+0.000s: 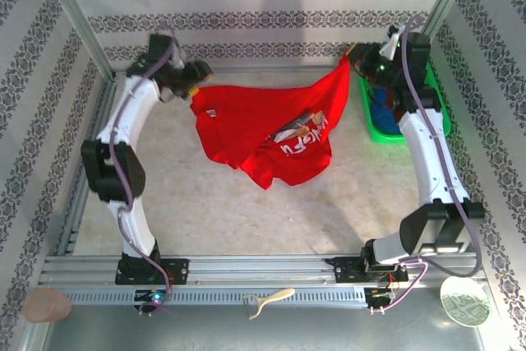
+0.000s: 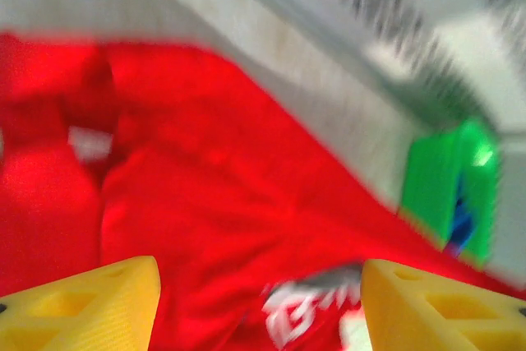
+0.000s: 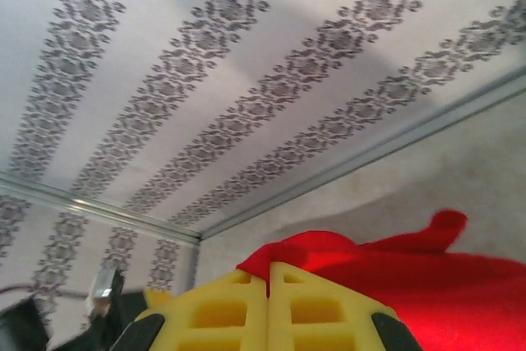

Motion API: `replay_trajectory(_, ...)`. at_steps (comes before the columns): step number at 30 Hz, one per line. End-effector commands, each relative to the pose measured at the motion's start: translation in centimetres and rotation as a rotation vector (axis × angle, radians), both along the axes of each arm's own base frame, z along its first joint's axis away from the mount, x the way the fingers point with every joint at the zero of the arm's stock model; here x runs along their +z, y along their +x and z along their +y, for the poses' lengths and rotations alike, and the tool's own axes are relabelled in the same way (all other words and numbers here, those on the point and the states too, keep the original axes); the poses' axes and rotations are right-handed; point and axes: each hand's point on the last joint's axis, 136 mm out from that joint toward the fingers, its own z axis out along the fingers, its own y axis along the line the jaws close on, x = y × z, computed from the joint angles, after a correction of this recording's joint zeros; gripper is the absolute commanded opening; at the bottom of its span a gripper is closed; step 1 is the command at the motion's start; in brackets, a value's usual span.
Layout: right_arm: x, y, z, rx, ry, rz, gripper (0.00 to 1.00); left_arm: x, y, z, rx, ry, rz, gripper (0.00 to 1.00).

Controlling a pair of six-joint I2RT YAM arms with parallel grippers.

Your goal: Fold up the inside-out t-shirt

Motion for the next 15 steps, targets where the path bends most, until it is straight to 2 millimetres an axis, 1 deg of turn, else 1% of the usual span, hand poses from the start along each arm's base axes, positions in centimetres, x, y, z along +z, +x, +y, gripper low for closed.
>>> replay_trajectory(1,2.4,-1.1,-0.9,-0.032,-0.074,-0.146,0.0,-3.6,-6.2,-2.0,-0.107,0.218,-0.02,0.66)
replay_trajectory(3,1.4,-1.6,-0.9,-0.032,-0.085,-0.131,0.0,-6.3,-8.7,-2.7,-0.076,0.227,-0.012,0.68)
replay_trajectory(5,0.5,-2.0,-0.9,-0.033,-0.09,-0.117,0.0,-8.2,-10.2,-3.8,-0.067,0.202,-0.023,0.7)
replay_trajectory(6,0.0,-2.2,-1.0,-0.034,-0.089,-0.107,0.0,-9.1,-10.6,-4.5,-0.069,0.181,-0.017,0.7)
replay_trajectory(8,-0.7,-2.5,-1.0,-0.039,-0.087,-0.099,0.0,-10.6,-10.8,-5.4,-0.088,0.177,0.012,0.7)
replay_trajectory(11,-1.5,-2.6,-1.0,-0.045,-0.08,-0.087,0.0,-12.6,-10.2,-6.2,-0.135,0.205,0.051,0.7)
replay_trajectory(15,-2.1,-2.6,-0.9,-0.046,-0.08,-0.076,0.0,-14.1,-9.4,-7.4,-0.17,0.199,0.076,0.69)
